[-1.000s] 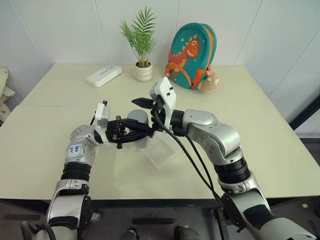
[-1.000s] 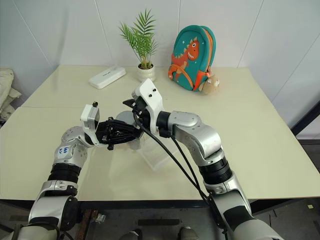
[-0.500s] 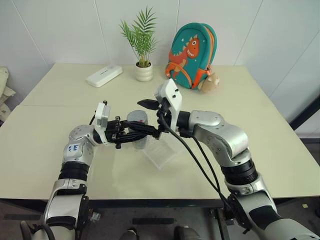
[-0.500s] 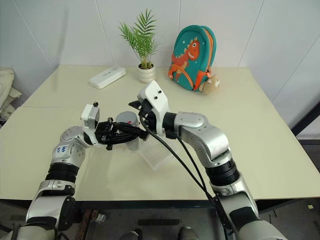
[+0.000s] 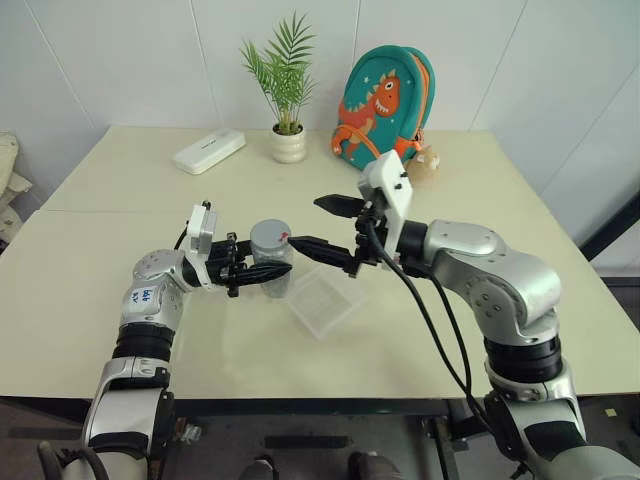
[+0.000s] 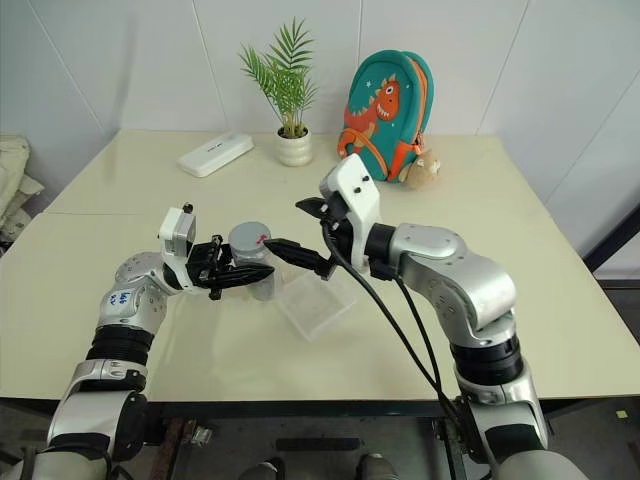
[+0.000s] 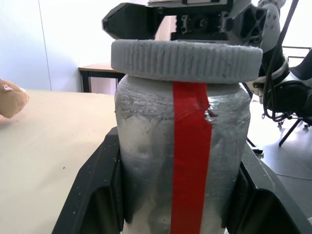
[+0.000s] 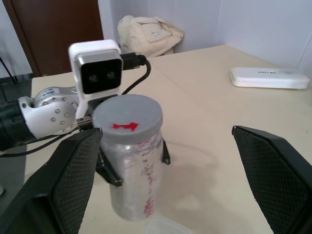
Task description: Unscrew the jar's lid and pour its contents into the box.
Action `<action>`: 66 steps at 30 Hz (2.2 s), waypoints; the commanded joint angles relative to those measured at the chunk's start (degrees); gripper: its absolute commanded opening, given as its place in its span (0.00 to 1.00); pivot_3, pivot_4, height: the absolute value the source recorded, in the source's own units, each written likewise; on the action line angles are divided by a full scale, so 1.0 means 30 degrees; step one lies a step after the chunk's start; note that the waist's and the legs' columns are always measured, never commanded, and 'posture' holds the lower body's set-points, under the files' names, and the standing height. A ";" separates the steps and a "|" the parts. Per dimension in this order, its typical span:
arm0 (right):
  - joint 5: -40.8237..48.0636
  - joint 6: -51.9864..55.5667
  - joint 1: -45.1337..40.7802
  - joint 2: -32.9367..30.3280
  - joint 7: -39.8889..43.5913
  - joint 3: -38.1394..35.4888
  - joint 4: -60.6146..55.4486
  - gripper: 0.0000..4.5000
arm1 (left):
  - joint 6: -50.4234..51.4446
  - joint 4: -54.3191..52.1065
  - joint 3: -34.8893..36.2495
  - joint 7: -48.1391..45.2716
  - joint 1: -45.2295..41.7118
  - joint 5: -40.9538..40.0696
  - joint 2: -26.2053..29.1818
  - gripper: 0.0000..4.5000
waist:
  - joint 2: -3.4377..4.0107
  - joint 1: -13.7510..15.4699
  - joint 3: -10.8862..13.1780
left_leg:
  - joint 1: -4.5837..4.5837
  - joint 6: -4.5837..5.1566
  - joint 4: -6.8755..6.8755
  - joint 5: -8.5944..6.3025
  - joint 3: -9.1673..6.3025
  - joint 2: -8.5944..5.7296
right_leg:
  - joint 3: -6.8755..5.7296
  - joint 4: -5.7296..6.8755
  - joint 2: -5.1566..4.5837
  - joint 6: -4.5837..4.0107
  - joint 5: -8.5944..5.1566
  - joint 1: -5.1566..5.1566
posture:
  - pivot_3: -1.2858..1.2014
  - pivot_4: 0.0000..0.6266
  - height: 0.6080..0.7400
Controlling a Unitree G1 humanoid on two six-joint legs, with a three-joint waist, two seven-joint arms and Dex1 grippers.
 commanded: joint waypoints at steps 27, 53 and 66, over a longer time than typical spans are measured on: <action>-0.2477 -0.5006 -0.2476 0.3767 0.0735 0.3096 0.5356 0.99 | -0.0206 -0.0456 -0.0262 -0.0476 -0.0983 -0.0162 -0.0151 0.45 | 0.0001 -0.0040 0.0001 | -0.0006 0.0000 0.0001 0.0001 0.0002 0.0003 | -0.0004 0.0020 0.0010 0.0005 0.0002 -0.0012 | 0.52 0.24 1.00; -0.0739 -0.1854 -0.0168 -0.0502 0.0288 0.0441 0.1613 0.99 | -0.0391 -0.0096 -0.0174 -0.0499 -0.1060 -0.0009 -0.0262 0.45 | 0.0001 0.0019 0.0001 | -0.0006 0.0001 0.0002 0.0001 0.0002 0.0003 | -0.0002 0.0015 0.0007 0.0004 0.0001 -0.0012 | 0.52 0.24 1.00; 0.1779 -0.0920 -0.0470 -0.0926 0.1406 0.0007 0.0299 0.99 | -0.0449 0.0036 -0.0427 -0.0852 -0.1247 0.0067 -0.0394 0.45 | 0.0001 0.0009 0.0001 | -0.0006 0.0001 0.0012 0.0001 0.0002 0.0005 | 0.0000 0.0016 0.0007 -0.0001 -0.0002 -0.0013 | 0.52 0.24 1.00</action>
